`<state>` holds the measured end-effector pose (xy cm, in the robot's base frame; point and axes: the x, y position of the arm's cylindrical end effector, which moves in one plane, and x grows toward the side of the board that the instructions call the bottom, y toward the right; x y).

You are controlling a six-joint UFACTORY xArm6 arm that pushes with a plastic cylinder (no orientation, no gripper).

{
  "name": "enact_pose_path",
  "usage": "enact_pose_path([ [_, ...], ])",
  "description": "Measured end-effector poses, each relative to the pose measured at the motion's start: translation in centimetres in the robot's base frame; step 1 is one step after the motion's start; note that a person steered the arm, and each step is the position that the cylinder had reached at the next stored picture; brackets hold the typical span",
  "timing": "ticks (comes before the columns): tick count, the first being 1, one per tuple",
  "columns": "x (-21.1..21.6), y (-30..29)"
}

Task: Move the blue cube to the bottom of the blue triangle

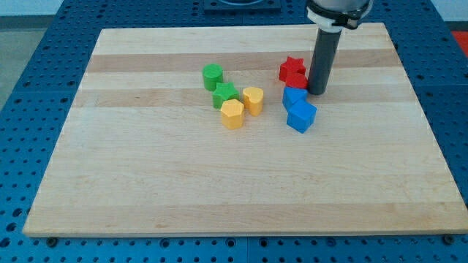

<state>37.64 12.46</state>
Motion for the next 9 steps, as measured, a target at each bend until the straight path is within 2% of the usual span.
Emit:
enact_pose_path([
  [2,0.3,-0.1],
  [6,5.7,-0.1],
  [9,7.9,0.3],
])
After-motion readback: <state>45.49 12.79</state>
